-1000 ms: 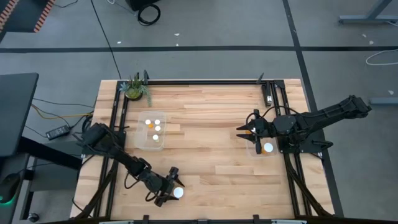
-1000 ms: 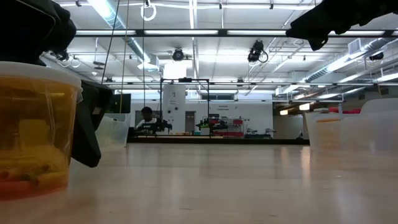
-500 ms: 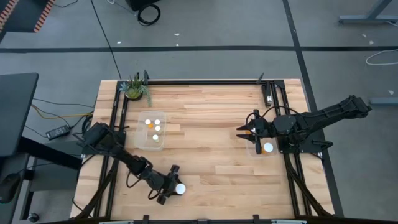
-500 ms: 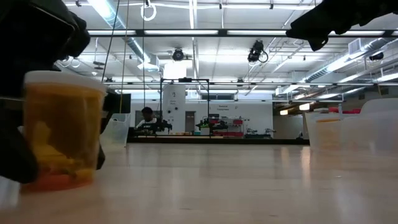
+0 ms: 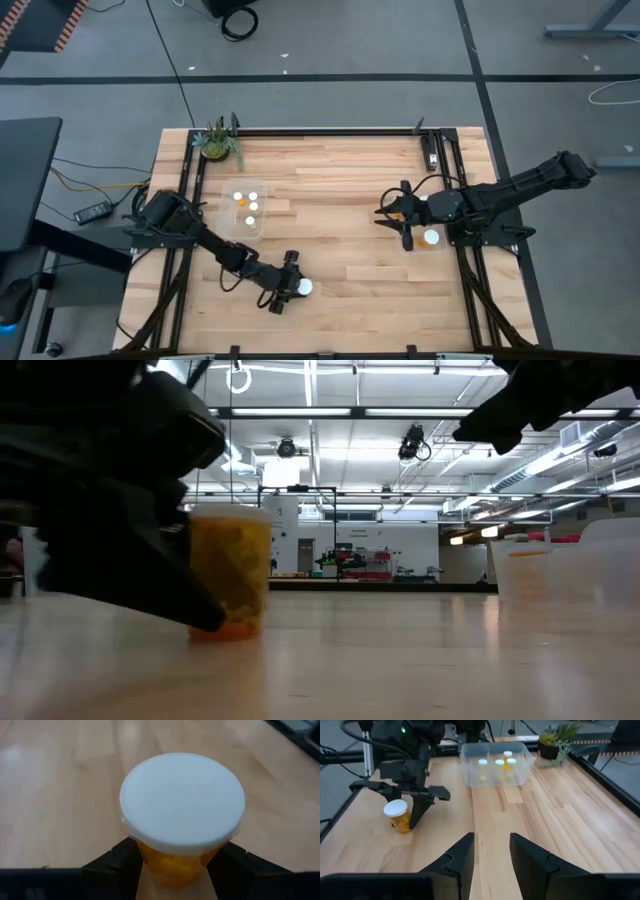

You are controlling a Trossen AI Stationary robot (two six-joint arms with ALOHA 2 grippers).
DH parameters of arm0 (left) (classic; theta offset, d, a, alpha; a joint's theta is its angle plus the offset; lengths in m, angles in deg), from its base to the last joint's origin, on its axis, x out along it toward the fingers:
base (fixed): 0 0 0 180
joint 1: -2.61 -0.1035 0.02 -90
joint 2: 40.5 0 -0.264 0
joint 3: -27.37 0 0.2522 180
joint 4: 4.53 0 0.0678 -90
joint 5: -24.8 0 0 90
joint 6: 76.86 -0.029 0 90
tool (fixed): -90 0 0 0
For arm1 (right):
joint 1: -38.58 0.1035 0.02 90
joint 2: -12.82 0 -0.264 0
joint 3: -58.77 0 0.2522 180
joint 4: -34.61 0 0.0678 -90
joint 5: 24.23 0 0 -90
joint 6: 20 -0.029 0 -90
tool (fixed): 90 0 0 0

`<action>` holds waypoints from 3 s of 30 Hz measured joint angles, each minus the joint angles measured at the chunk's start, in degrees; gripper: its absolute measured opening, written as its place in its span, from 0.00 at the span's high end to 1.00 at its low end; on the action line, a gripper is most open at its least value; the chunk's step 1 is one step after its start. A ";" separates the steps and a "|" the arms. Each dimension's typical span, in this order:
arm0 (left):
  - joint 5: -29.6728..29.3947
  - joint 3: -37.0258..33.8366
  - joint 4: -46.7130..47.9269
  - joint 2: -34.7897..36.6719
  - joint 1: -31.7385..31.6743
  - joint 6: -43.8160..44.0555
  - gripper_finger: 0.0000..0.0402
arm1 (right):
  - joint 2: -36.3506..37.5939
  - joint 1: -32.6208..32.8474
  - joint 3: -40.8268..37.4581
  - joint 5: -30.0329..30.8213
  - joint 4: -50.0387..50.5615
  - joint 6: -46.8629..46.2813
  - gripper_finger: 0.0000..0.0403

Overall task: Pick and place medicine bottles into bin by pill shape (circle, oval)
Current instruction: Put the large orange pill bottle into the right transparent bin

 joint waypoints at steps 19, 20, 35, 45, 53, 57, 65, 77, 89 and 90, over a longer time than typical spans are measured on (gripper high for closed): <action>0.54 11.51 18.94 0.00 -10.95 -2.12 0.51 | -10.63 0.00 0.00 0.02 -4.49 -1.59 0.52; 0.52 12.05 19.51 0.00 -11.50 -2.13 0.51 | -11.16 0.00 0.00 0.04 -4.99 -1.59 0.50; 0.33 17.40 21.10 0.00 -18.71 -7.27 0.51 | -18.52 -0.02 0.00 0.04 -13.00 -0.18 0.39; 0.29 21.05 21.02 0.00 -21.49 -11.48 0.50 | -19.26 -0.79 0.09 0.04 -17.93 2.37 0.29; 0.31 22.70 18.99 0.00 -23.43 -14.58 0.51 | -19.37 -1.59 1.07 0.07 -19.72 5.10 0.24; 0.25 22.73 16.72 0.00 -24.76 -14.61 0.50 | -19.37 -1.60 3.10 0.07 -19.35 8.04 0.24; 0.29 22.73 13.04 0.00 -25.35 -14.65 0.51 | -19.37 -3.31 4.48 0.07 -19.12 11.94 0.24; 0.32 22.73 10.57 0.00 -27.11 -14.58 0.50 | -20.06 -6.40 9.26 -0.55 -12.31 10.18 0.24; 0.36 22.70 16.88 0.00 -28.01 -12.26 0.50 | -31.73 -8.17 23.61 -1.28 6.88 8.51 0.24; 0.32 22.70 17.24 0.00 -27.87 -12.19 0.50 | -32.12 -8.18 23.88 -1.20 7.36 8.91 0.24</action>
